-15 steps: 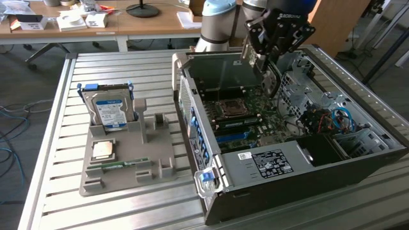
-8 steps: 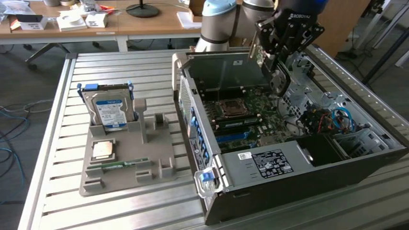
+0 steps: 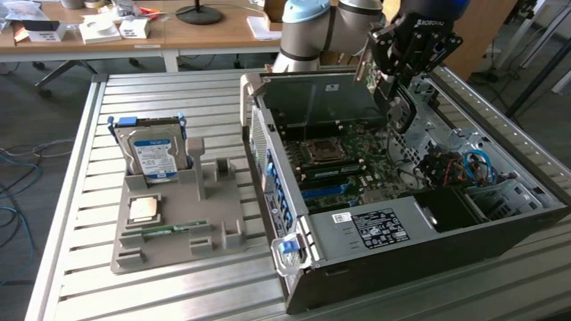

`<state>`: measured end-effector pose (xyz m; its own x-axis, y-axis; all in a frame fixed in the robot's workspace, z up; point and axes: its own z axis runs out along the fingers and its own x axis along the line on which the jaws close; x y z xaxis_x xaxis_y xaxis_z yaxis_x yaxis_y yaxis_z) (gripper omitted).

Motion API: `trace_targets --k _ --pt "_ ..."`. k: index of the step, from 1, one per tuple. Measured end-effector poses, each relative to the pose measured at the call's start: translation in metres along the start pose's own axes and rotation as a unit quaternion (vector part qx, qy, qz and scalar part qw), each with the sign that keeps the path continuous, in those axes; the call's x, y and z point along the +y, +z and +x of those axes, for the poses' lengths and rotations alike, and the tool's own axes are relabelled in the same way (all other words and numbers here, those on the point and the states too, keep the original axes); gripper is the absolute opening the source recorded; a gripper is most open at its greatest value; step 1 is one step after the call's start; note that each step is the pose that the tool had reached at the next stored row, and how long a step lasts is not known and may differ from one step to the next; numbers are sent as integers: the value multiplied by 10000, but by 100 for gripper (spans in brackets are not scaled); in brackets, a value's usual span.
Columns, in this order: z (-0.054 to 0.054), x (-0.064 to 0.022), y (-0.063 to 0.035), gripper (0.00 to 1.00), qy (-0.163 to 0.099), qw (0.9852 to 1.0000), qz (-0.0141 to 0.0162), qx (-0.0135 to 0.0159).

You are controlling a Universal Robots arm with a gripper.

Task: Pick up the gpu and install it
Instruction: 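Pick up the gpu and move the gpu toward the slot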

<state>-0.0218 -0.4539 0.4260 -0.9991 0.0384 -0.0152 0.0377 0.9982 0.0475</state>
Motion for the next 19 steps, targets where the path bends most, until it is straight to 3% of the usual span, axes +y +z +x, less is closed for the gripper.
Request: trace_targets --k 19 --pt "-99 3 8 26 -181 9998 -3 9"
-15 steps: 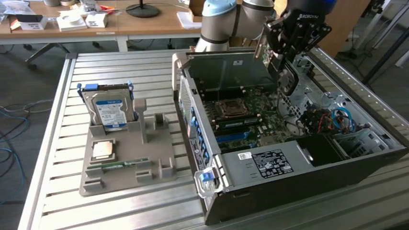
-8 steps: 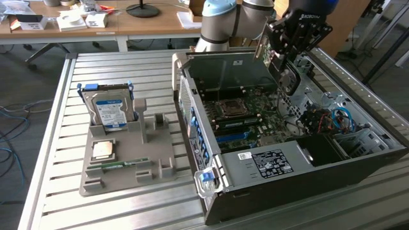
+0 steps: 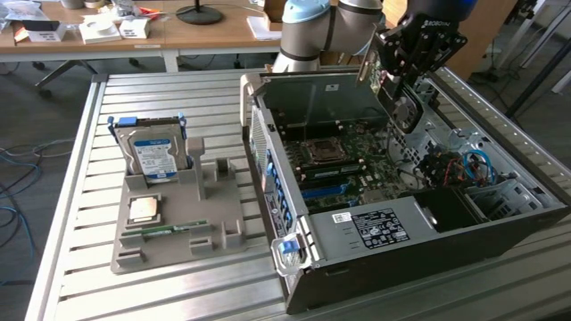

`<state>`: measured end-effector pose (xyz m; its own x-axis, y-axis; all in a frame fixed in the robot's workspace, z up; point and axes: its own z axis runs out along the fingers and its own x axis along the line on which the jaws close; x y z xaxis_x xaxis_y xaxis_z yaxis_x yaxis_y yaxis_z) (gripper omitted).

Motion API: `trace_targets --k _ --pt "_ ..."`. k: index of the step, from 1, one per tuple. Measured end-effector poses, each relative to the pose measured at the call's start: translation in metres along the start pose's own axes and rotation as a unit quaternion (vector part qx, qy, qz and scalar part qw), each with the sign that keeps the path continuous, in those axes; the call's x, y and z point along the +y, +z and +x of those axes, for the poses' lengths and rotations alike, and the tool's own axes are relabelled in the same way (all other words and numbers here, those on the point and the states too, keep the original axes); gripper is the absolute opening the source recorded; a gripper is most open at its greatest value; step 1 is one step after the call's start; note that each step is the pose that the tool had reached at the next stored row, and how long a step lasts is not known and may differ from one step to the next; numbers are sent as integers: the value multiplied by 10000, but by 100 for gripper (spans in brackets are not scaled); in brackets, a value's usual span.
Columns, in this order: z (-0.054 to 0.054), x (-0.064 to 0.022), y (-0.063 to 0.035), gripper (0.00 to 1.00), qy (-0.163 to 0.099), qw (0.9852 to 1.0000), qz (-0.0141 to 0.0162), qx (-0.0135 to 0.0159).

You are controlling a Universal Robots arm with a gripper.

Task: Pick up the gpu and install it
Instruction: 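Insert the gpu into the slot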

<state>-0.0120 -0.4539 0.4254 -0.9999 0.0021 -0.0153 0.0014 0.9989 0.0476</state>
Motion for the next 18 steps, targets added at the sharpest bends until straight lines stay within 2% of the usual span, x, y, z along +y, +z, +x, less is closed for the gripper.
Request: trace_targets --k 12,14,18 --pt "0 0 0 26 -8 10000 0 1" --pt "0 0 0 26 -87 10000 -1 5" --pt "0 0 1 26 -435 9991 -6 21"
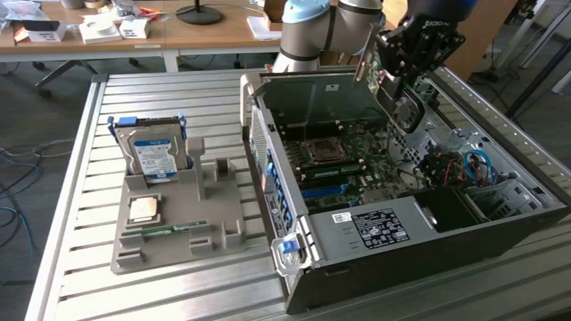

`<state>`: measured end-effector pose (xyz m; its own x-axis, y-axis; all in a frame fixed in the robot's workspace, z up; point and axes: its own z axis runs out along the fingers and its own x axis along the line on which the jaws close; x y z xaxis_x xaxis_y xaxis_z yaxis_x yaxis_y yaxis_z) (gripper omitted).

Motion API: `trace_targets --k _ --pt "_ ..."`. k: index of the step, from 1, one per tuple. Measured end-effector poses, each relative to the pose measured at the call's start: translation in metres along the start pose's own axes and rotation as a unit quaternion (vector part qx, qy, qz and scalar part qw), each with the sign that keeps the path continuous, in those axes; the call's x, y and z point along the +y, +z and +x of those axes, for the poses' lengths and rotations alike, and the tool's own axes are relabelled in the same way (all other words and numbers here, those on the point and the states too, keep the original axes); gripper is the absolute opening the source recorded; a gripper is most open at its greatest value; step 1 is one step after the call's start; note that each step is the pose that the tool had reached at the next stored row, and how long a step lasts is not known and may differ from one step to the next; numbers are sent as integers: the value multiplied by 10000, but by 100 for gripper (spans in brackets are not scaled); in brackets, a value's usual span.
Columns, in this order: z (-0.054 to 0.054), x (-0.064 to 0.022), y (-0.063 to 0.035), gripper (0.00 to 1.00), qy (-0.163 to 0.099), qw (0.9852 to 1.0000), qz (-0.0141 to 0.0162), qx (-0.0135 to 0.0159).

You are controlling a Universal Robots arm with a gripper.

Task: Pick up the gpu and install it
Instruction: 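Insert the gpu into the slot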

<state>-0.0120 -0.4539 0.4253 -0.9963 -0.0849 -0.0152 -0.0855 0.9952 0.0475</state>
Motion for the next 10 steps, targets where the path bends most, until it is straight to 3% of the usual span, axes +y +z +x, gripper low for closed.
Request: trace_targets --k 5,10 --pt "0 0 1 26 -454 9990 -2 22" --pt "0 -1 2 26 -905 9959 -4 44"
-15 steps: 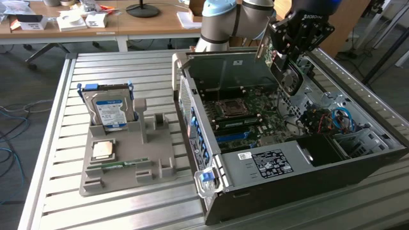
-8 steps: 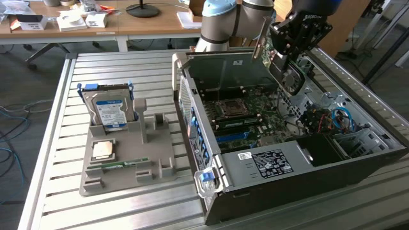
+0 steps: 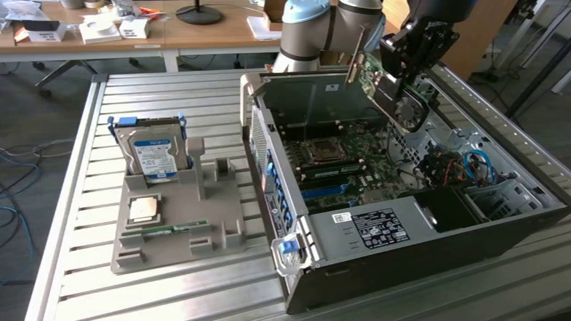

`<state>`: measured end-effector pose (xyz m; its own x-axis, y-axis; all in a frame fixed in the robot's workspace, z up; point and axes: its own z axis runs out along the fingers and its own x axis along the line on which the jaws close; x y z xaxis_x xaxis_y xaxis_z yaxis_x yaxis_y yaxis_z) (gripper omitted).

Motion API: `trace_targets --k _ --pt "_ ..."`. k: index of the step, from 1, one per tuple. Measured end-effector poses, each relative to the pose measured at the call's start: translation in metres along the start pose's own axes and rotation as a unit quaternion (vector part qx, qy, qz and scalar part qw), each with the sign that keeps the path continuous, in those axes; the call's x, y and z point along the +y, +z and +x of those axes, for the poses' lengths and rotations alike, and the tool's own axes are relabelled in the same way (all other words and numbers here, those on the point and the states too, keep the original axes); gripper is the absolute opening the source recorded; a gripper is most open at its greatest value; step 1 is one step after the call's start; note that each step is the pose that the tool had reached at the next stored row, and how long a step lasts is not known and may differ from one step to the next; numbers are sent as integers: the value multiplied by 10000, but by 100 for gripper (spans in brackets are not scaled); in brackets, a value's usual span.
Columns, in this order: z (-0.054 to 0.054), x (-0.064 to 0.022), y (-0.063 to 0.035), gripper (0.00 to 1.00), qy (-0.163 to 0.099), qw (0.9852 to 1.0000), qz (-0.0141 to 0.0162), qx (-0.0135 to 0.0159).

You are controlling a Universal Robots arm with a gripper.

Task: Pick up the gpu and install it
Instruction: 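Insert the gpu into the slot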

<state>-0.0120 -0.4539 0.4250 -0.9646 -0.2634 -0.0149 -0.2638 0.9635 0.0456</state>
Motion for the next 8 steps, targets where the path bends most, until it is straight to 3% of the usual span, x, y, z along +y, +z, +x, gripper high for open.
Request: trace_targets --k 4,8 --pt "0 0 1 26 -367 9993 -1 18" --pt "0 0 2 26 -726 9974 -3 35"
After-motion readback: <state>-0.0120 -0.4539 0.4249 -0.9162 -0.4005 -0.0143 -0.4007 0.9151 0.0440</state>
